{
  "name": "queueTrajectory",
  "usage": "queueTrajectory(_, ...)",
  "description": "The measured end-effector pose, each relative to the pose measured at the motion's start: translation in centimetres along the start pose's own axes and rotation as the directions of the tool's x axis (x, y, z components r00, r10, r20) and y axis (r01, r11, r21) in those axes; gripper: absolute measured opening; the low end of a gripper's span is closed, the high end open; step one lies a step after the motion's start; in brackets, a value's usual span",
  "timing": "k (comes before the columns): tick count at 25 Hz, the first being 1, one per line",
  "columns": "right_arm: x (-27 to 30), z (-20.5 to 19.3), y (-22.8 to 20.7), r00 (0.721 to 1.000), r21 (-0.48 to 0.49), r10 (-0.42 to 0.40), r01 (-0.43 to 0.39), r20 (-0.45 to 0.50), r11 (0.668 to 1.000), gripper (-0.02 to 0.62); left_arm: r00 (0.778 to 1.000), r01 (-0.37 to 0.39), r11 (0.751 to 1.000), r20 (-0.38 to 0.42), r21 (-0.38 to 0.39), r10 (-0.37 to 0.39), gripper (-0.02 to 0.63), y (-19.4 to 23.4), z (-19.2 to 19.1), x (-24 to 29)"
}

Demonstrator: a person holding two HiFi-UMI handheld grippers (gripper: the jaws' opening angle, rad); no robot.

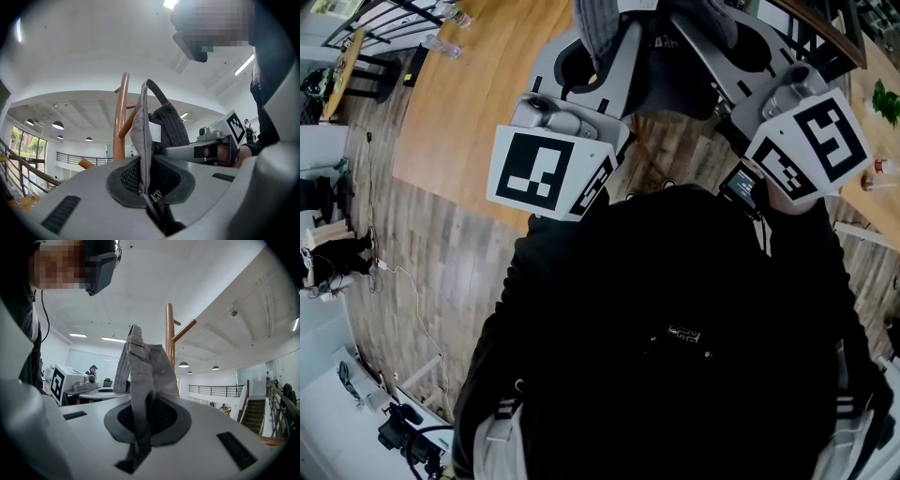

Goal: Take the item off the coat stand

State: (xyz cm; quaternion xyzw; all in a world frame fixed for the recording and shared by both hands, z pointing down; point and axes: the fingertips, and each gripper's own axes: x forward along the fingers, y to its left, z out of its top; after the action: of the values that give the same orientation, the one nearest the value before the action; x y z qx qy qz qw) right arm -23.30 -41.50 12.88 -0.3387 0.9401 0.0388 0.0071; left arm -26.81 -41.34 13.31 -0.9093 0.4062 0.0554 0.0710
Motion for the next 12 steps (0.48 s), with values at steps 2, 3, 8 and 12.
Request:
queueTrajectory(2,0.00,0.46,0.37,1.000,-0.010,0.002,-0.002,0.016,1.000,0.026,1.000,0.006,1.000,0.017,0.016,-0.006,0.023,-0.03,0.44,-0.20)
queueTrajectory(3,0.06,0.62,0.60,1.000,-0.017,0.002,-0.002,0.022,1.000,0.026,1.000,0.008,1.000,0.023,0.022,-0.009,0.023,0.03,0.59,-0.35)
queueTrajectory(8,0.35,1.13,0.83,0.999,-0.006,-0.001,0.001,0.036,1.000,0.026,0.998,0.034,0.998,0.044,0.054,-0.036,0.023,0.42,1.08,-0.43)
queueTrajectory(12,0.28,1.11,0.59,0.999,0.008,-0.019,0.019,0.044,1.000,0.026,0.996,0.073,0.995,0.051,0.075,-0.076,0.023,0.22,0.82,-0.06)
